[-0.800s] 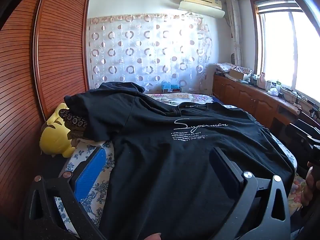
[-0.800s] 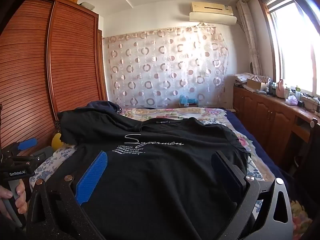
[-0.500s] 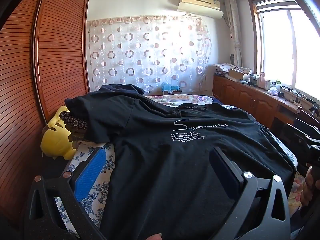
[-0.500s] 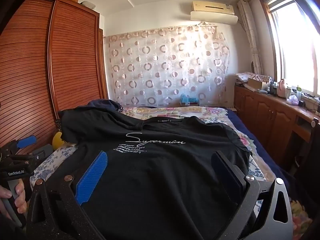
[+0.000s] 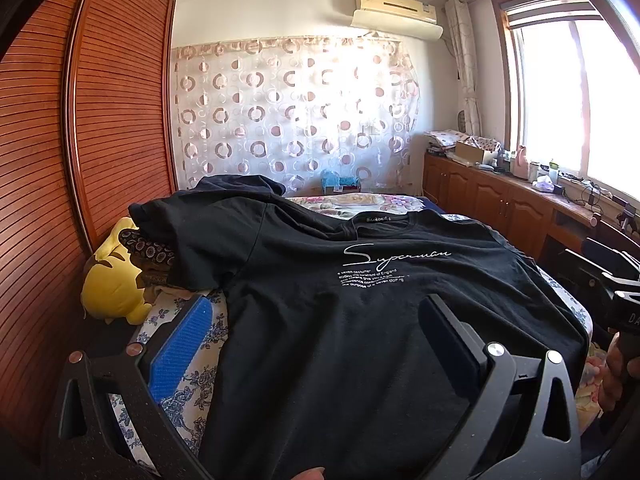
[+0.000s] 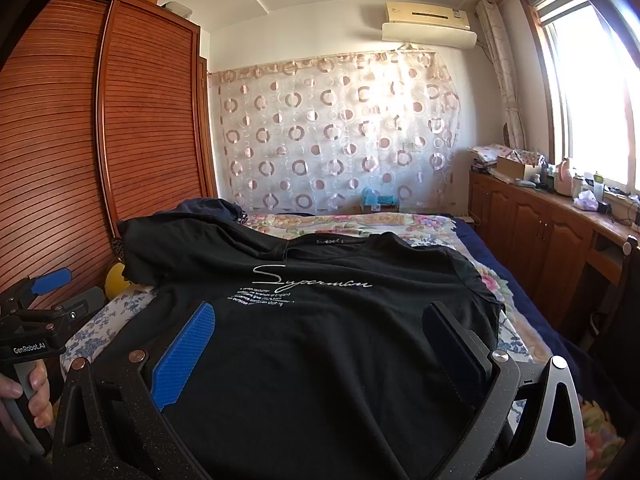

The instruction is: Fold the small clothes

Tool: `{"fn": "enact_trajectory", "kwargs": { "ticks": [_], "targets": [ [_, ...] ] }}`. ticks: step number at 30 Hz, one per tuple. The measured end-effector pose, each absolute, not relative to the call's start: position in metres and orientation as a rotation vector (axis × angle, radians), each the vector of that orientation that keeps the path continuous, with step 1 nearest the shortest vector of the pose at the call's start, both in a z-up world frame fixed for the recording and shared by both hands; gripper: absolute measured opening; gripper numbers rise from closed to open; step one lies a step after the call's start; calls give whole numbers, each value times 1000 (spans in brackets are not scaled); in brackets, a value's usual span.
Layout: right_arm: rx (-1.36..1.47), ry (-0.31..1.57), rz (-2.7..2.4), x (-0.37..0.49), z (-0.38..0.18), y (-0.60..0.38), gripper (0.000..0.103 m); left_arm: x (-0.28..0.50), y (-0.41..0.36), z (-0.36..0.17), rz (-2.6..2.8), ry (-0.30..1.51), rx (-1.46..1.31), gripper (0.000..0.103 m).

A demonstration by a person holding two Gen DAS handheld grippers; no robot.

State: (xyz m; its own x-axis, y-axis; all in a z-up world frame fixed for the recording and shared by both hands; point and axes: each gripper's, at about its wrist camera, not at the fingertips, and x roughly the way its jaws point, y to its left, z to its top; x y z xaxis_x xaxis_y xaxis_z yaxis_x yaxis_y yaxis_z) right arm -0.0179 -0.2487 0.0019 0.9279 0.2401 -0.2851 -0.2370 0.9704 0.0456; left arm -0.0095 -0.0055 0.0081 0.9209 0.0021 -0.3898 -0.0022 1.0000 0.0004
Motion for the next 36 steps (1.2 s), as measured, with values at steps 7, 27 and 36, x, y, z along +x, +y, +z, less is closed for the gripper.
{"fn": "enact_trajectory", "kwargs": {
  "ticks": [7,27,36],
  "targets": [
    [11,294,245,-18,1,-248,103,-12,-6,10,1,387,1,103],
    [10,294,246,-18,2,-248,103,-13,-8,11,2,382,5,103],
    [10,294,248,-15,2,-246,103,-13,-8,11,3,381,5,103]
  ]
}}
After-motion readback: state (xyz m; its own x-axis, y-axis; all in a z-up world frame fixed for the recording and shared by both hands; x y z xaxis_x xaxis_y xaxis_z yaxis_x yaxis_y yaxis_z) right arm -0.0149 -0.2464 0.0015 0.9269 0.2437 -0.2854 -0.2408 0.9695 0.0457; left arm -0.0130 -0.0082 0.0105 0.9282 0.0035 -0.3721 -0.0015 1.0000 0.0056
